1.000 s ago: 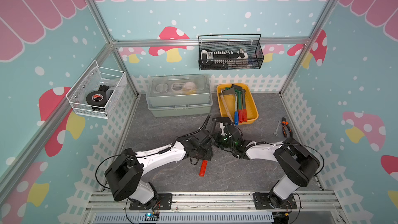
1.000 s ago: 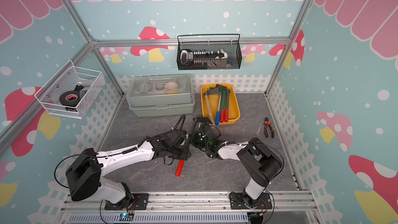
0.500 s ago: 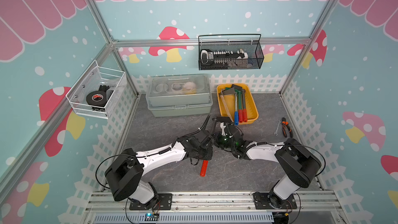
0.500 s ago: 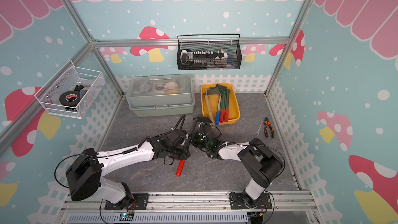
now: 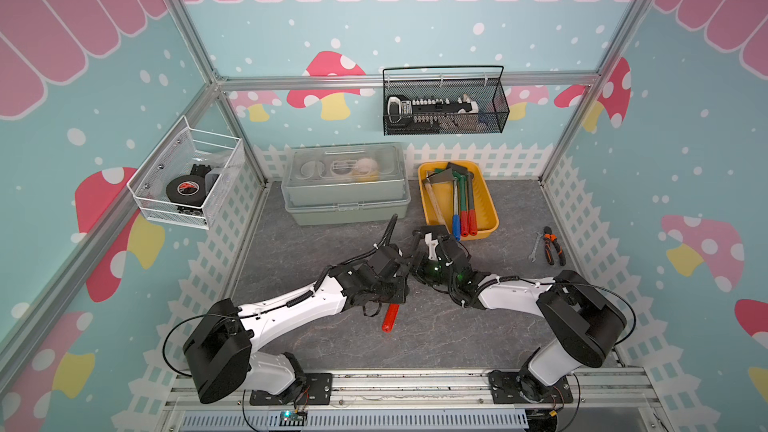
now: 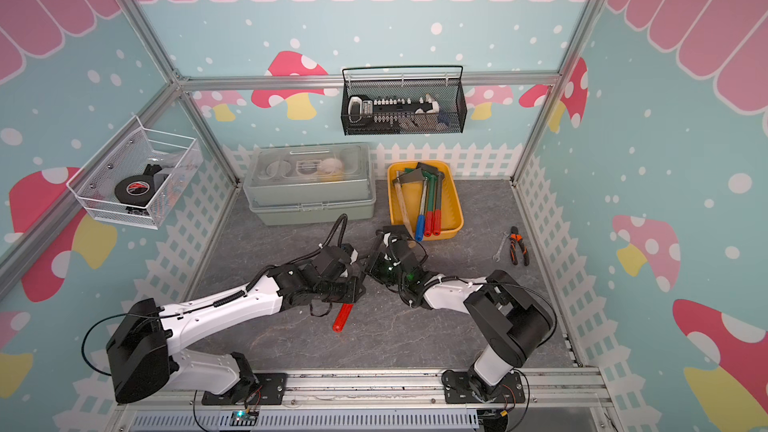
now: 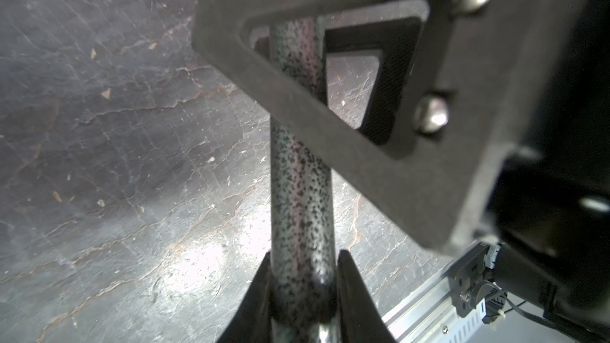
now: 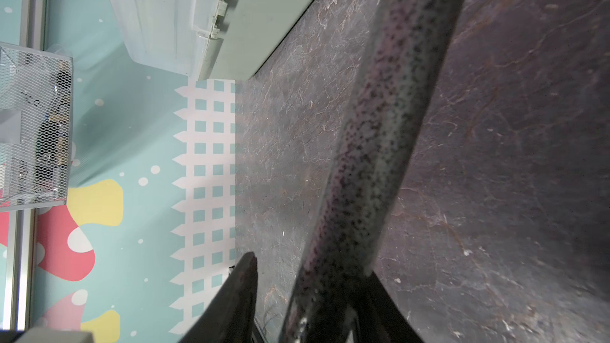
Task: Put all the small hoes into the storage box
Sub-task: Pick up the hoe from the center of the board.
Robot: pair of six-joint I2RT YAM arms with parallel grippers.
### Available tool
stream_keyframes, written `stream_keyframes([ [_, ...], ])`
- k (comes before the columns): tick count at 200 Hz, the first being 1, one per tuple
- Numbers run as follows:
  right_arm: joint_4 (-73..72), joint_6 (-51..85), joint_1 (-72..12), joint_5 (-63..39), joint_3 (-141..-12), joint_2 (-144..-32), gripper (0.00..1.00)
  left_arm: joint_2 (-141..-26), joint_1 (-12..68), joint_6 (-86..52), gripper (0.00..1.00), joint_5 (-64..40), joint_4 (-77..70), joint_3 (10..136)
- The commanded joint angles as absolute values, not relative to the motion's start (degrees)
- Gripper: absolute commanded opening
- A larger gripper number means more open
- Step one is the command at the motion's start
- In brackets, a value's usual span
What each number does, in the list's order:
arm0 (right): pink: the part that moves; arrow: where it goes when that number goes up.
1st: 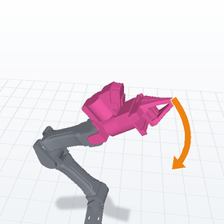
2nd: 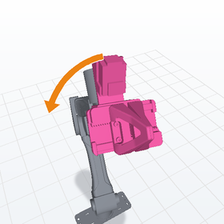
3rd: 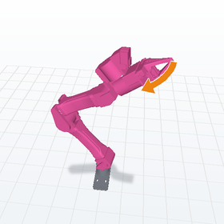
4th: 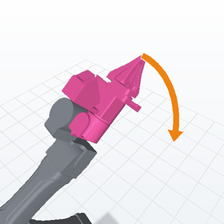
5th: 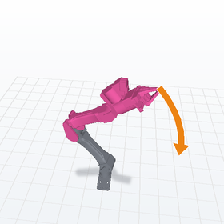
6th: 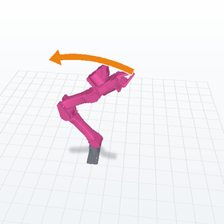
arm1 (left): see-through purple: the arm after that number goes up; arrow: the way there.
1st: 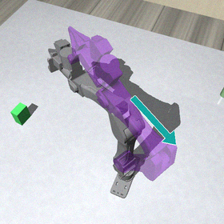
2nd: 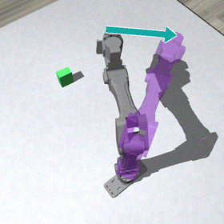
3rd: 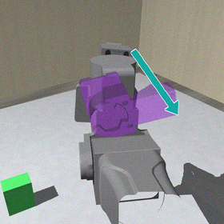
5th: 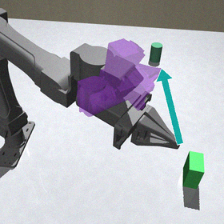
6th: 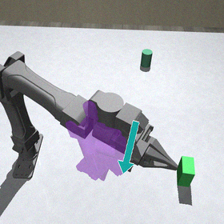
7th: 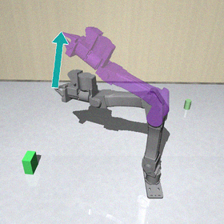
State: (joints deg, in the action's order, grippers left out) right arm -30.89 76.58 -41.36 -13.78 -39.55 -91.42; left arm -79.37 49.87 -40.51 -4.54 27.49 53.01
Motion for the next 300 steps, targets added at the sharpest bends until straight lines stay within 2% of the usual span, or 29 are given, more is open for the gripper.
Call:
stream_keyframes([
  [1,-33.06,75.47,-41.7,-13.34,-39.18,-88.99,0.47,-78.07,50.1,-40.25,0.0,-4.48,25.1,53.87],
  [150,-25.15,68.4,-41.71,-11.62,-41.61,-80.64,0.57,-67.82,49.49,-39.64,0.0,-1.72,26.72,55.03],
  [184,-20.88,64.98,-41.57,-9.92,-41.79,-76.75,0.64,-66.63,48.75,-39.55,0.0,-0.53,26.47,55.75],
  [238,-8.63,58.21,-40.39,-4.51,-41.7,-66.99,0.69,-68.91,48.08,-38.42,0.0,-0.18,25.23,59.67],
  [266,-2.06,55.24,-38.52,-1.85,-41.32,-61.52,0.78,-71.63,47.9,-37.89,0.0,0.0,23.28,62.45],
  [300,3.45,54.01,-33.57,-1.4,-39.74,-55.13,0.82,-76.32,47.56,-38.18,0.0,-0.44,20.08,65.57],
])
